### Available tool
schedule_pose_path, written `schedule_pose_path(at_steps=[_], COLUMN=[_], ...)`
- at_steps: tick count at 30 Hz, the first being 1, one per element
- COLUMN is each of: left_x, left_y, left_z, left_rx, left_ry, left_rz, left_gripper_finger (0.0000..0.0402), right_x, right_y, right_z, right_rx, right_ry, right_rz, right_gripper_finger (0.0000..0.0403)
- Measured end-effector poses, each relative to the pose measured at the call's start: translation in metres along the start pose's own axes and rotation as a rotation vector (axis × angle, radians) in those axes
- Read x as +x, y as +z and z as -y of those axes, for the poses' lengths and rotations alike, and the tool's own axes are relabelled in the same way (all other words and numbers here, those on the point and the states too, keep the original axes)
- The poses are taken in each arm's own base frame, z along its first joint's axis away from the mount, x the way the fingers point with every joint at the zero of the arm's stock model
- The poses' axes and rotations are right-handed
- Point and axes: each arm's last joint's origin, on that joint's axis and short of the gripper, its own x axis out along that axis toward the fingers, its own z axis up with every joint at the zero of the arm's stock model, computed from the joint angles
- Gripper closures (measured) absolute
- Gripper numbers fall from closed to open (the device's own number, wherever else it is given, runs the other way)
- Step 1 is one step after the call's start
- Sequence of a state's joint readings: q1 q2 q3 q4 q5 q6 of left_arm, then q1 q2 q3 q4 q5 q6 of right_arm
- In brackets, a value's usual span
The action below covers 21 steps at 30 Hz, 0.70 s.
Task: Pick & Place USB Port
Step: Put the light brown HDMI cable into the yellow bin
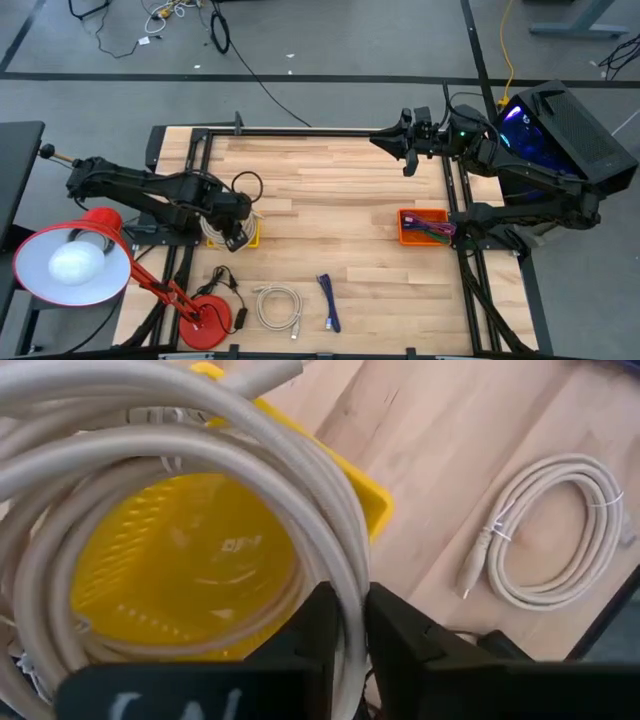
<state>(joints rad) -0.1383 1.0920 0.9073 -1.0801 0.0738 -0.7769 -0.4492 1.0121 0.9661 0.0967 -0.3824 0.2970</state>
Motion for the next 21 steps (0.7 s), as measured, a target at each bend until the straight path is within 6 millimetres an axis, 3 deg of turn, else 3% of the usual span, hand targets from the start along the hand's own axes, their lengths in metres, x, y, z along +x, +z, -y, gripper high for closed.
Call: schedule_pose_path(at_steps=[7, 17, 21], left_x=[0.000, 0.000, -0.011], left_y=[-0.001, 0.000, 0.004], left_z=[0.000, 0.002, 0.007], left_rx=[-0.013, -0.022, -0.014], left_ry=[-0.014, -0.034, -0.080], left_rz=[-0.015, -0.018, -0.001], left_gripper_finger=[0.0307, 0.0306, 0.0306], right_x=[0.000, 0.000, 0.000], right_y=[0.000, 0.000, 0.000], right_z=[0.000, 0.000, 0.000], right_rx=[0.000, 0.000, 0.000], right_ry=[0.000, 0.000, 0.000], right_rz=[0.000, 0.000, -0.001], right_gripper_finger=[0.0325, 0.0325, 0.0325])
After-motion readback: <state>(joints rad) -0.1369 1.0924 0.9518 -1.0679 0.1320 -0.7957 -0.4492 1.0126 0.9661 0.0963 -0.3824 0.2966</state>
